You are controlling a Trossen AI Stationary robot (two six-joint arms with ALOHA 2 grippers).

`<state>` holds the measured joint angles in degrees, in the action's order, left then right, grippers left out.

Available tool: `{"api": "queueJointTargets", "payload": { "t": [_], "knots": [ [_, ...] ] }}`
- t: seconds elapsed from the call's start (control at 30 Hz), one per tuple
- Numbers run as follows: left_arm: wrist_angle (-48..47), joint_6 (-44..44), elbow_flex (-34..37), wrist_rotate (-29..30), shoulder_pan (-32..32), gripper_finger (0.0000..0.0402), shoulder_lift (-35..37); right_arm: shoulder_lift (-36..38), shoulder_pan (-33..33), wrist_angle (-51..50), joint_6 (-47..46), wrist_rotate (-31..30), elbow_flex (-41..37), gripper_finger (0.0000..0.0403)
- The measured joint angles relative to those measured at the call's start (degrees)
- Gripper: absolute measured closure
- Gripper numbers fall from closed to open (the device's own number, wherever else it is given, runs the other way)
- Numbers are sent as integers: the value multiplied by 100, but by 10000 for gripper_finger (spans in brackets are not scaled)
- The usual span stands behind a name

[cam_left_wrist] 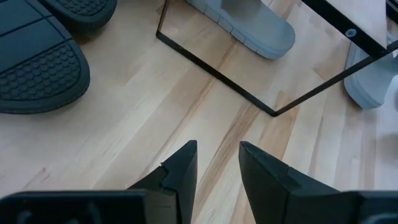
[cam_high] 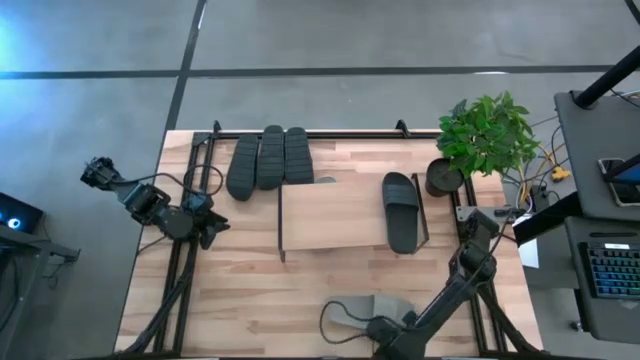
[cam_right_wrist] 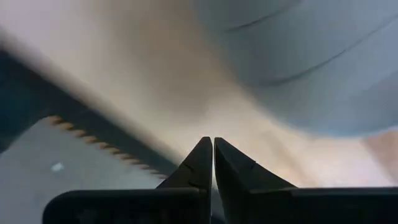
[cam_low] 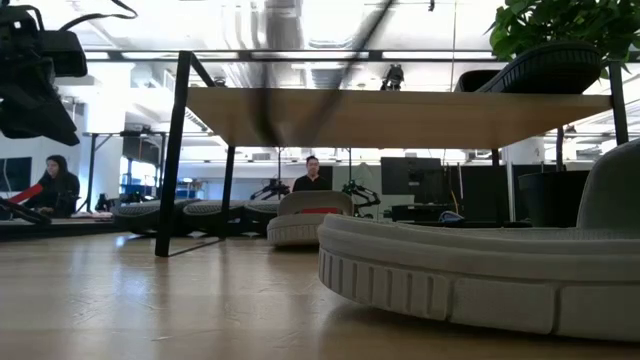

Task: Pick and place slides into the shelf
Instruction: Put the gray slipper under the shelf

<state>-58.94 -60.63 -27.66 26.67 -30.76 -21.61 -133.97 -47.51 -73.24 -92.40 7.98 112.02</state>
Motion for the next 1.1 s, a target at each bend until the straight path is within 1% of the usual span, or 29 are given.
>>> {"api": "queueJointTargets", "payload": {
  "t": [0.13, 0.2, 0.37, 0.47, 0.53, 0.63, 0.73, 0.93, 1.0, 1.1],
  "knots": [
    [0, 0, 0, 2, 1, 297, 2, 39, 109, -10, 97, 221, -584, 394],
    [2, 1, 0, 3, 0, 297, 0, 51, 206, -189, 228, 303, -764, 394],
    [0, -3, 0, 9, 1, 297, -1, 89, 575, -520, 916, -83, -1011, 394],
    [0, -5, 0, 18, 2, 297, -7, 85, 886, -842, 978, -631, -1077, 394],
    [0, -7, 0, 18, 1, 297, -2, 74, 1057, -1085, 819, -1430, -1120, 394],
    [0, -9, 0, 18, 0, 297, -4, 150, 1310, -1035, 825, -2268, -1117, 394],
    [1, -12, 0, 18, 0, 297, -7, 298, 1427, -1299, 869, -2408, -1018, 394],
    [0, -23, 0, 16, 0, 297, -7, 461, 1282, -1688, 313, -2354, -863, 394],
    [-1, -23, 0, 16, 0, 297, -9, 570, 1143, -1455, 339, -2321, -784, 394],
    [0, -21, 0, 16, 1, 297, -11, 749, 950, -643, 783, -2256, -643, 394]
  ]
}}
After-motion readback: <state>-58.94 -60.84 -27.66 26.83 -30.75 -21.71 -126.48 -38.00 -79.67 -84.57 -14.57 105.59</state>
